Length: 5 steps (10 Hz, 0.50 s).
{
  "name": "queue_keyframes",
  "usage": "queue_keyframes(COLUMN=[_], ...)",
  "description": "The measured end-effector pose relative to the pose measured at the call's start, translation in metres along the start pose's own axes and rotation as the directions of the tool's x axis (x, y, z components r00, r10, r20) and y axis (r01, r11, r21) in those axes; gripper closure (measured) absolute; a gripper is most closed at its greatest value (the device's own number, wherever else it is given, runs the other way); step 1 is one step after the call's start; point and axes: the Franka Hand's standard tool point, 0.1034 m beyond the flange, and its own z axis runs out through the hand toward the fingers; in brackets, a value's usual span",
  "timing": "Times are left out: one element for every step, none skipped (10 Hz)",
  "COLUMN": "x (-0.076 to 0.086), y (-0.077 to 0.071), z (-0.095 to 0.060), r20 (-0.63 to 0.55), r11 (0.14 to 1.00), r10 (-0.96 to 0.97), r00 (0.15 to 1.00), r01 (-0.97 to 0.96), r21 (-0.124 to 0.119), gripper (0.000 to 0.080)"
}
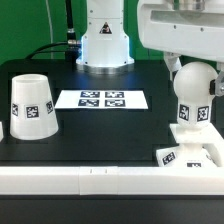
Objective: Assemble lamp
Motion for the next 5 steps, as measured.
queue_keyframes(x=[-0.0006, -0.0019, -0.0033, -0.003, -0.0016], y=[-0.0003, -0.0008, -0.0013, -0.0012, -0.0006], z=[0.0, 0.0004, 0.0006, 0.0006, -0.0001], r20=[0.007, 0.011, 0.013, 0.012, 0.011], r11=[0.999, 0.997, 0.996, 0.998, 1.0], r10=[0.045, 0.078, 0.084, 0.065, -0.028], r00=[0.999, 0.997, 0.996, 0.998, 1.0], r01=[-0.045, -0.078, -0.085, -0.065, 0.028], r21=[0.003, 0.005, 0.005, 0.005, 0.006], gripper=[0.022, 0.016, 0.016, 0.0112, 0.0112])
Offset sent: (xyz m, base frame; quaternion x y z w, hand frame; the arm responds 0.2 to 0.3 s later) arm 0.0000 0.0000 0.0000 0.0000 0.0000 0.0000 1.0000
